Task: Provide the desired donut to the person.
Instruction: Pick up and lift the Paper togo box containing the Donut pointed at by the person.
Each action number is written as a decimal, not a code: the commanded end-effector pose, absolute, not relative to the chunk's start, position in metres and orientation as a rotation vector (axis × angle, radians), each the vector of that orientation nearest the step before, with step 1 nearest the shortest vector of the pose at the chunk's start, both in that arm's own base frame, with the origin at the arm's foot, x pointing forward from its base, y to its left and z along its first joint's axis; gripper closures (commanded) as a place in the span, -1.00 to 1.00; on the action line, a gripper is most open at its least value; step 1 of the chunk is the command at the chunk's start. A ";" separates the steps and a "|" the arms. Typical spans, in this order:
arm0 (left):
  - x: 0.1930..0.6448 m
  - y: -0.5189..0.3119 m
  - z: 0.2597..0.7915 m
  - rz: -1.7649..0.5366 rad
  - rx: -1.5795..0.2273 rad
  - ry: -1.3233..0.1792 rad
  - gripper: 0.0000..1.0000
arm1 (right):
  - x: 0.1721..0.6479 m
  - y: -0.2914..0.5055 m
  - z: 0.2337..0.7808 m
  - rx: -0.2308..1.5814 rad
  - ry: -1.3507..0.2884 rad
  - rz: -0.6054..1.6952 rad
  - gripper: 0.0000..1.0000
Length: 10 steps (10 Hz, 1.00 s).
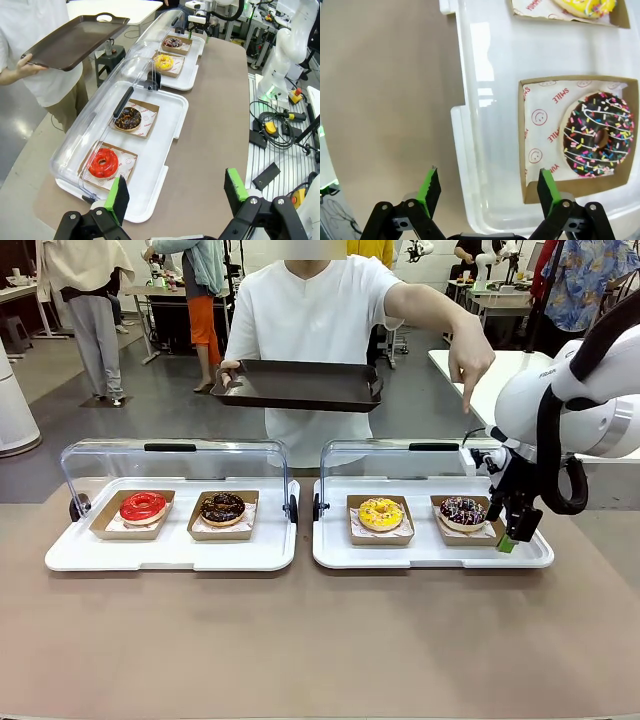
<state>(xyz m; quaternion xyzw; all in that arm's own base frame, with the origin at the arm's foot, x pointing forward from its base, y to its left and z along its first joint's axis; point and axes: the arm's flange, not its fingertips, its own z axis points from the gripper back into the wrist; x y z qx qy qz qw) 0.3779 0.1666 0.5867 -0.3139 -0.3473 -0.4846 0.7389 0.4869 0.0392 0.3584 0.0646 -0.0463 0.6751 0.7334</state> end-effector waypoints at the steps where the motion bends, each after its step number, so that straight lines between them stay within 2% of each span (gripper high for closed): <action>1: 0.377 0.168 0.588 -1.067 -0.698 -0.773 -1.00 | 0.496 0.037 0.345 0.135 -0.129 1.540 -1.00; 9: 0.377 0.168 0.588 -1.067 -0.698 -0.773 -1.00 | 0.510 0.031 0.324 0.112 -0.114 1.556 -1.00; 10: 0.377 0.168 0.588 -1.067 -0.698 -0.773 -1.00 | 0.510 0.031 0.323 0.107 -0.122 1.555 0.17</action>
